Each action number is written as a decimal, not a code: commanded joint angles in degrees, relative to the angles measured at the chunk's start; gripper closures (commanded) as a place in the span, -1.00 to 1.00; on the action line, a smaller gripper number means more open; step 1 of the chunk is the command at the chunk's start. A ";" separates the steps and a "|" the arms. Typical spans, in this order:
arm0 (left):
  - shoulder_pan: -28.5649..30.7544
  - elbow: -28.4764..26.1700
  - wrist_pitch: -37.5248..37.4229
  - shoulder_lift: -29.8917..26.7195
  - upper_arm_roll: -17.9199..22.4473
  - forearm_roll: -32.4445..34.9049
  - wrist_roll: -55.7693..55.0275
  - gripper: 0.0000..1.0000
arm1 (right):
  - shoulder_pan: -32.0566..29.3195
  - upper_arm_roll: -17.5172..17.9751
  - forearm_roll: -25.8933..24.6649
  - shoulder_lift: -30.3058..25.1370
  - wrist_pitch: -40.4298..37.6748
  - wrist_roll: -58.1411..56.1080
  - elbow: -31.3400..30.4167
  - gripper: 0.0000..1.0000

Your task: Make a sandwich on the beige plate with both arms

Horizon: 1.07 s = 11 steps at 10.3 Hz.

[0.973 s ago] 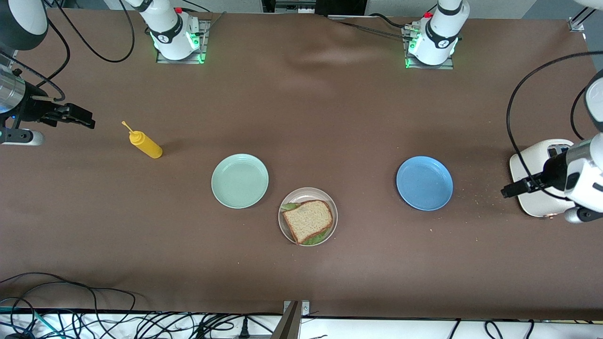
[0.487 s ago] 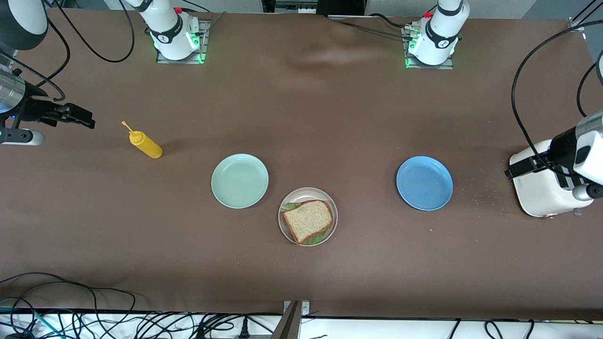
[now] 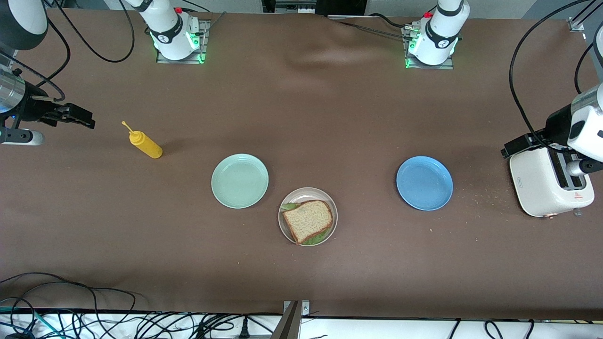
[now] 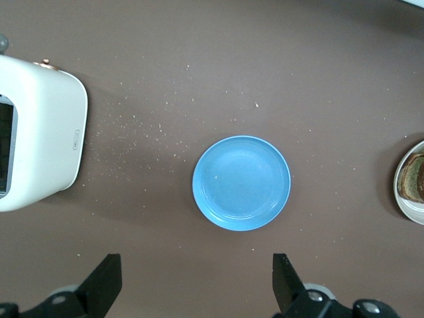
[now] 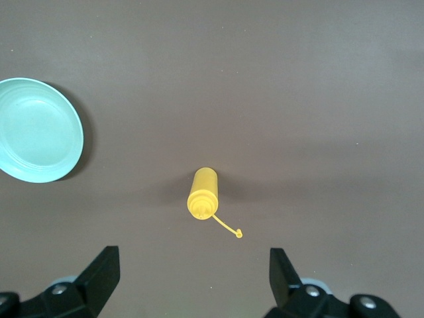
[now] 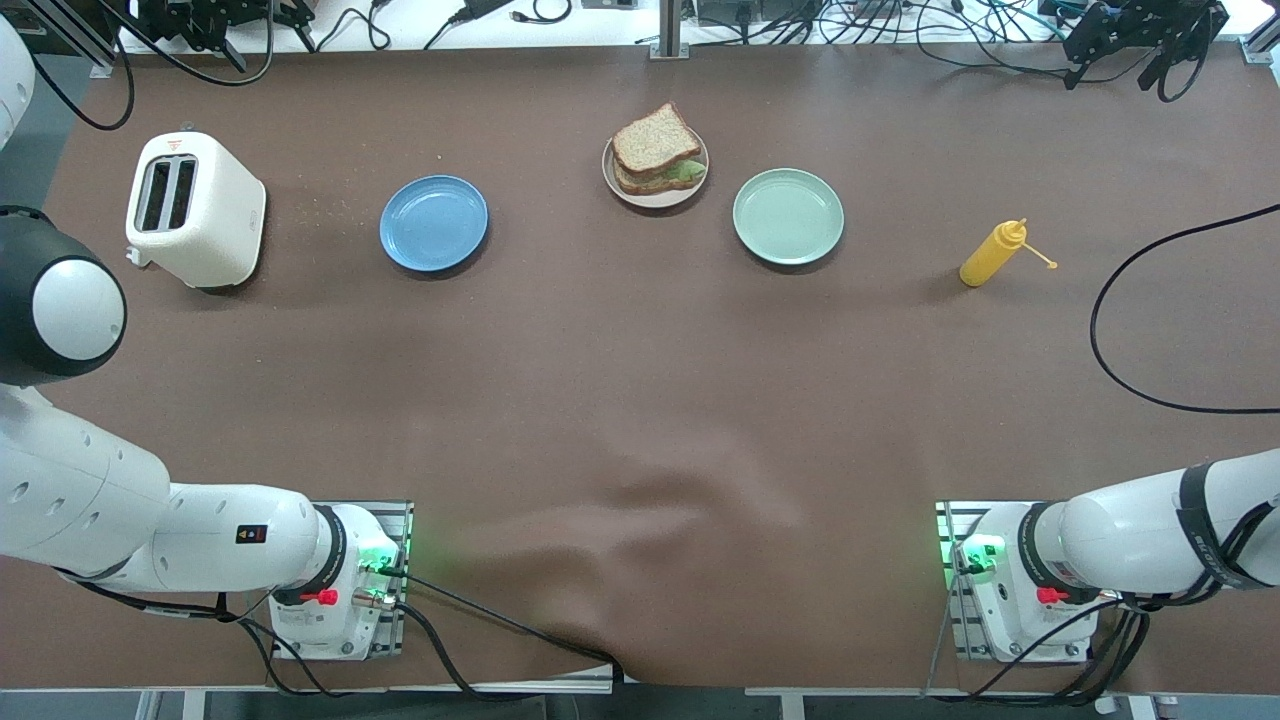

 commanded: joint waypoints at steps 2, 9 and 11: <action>0.37 -2.26 -2.47 -3.06 -0.48 -0.48 0.42 -1.00 | -0.08 0.17 -0.25 -0.09 -0.94 0.63 1.09 -1.00; 0.01 3.63 -7.66 -2.00 -0.30 1.10 2.80 -1.00 | 0.27 0.35 -0.16 0.70 -1.11 4.41 2.76 -1.00; 0.01 4.42 -7.93 -1.74 -0.21 1.36 8.39 -1.00 | 0.45 0.43 -0.16 0.79 -1.11 4.50 2.76 -1.00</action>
